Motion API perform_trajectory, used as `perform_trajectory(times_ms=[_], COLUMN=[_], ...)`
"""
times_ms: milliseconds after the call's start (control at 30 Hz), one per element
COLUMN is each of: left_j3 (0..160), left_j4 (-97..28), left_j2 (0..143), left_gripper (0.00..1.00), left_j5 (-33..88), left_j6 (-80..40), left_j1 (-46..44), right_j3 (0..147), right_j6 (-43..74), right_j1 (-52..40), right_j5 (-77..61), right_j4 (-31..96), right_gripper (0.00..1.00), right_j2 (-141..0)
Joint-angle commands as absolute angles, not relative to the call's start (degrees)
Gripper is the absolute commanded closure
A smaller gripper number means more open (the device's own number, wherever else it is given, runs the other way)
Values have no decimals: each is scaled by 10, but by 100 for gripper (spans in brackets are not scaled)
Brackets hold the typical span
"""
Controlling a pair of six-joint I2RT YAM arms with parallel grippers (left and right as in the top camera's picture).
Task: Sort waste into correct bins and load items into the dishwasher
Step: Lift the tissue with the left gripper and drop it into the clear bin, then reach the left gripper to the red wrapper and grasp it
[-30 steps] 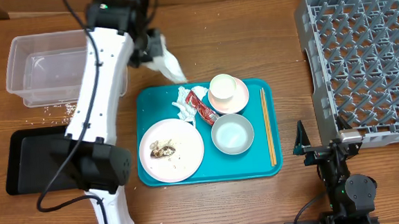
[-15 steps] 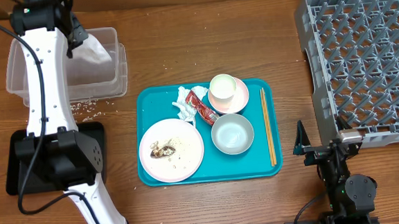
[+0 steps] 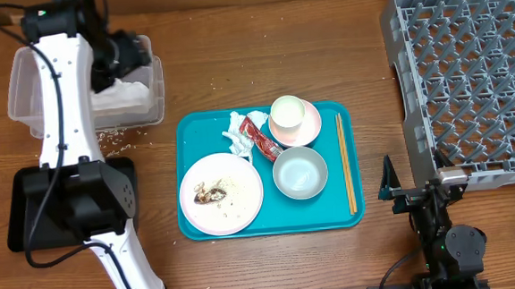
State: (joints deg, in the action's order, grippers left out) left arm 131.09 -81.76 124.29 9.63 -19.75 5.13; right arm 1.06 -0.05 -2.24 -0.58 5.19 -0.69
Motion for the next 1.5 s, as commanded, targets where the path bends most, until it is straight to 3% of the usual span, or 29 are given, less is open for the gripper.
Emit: perform_trajectory(times_ms=[0, 200, 367, 800, 967, 1233, 1300, 1367, 1467], left_j3=[1321, 1261, 1174, 1028, 980, 915, 910, 909, 919], left_j4=[-860, -875, -815, -712, -653, -574, -567, -565, -576], left_j2=[1233, 1235, 1235, 1235, 1235, 1235, 1235, 1235, 1232], left_gripper=[40, 44, 54, 58, 65, 65, 74, 94, 96], left_j5=[235, 111, 55, 40, 42, 58, 72, 74, 75], left_j6=[-136, -188, -241, -293, -326, -335, -335, -335, -334], left_j1=[-5, -126, -181, -178, -178, -178, -178, -178, -174], right_j3=[5, 5, 5, 5, 5, 5, 5, 5, 5], right_j6=[-4, -4, -4, -4, -4, -4, -4, -4, -4], right_j1=[-20, -20, -20, -20, -20, -20, -20, -20, -20], right_j5=[-1, -1, -1, -1, -1, -1, -1, -1, -1], right_j4=[48, 48, 48, 48, 48, 48, 48, 48, 48], right_gripper=[0, 0, 0, 0, 0, 0, 0, 0, 0], right_j2=[-2, -2, -2, -2, -2, -2, -2, -2, -2])
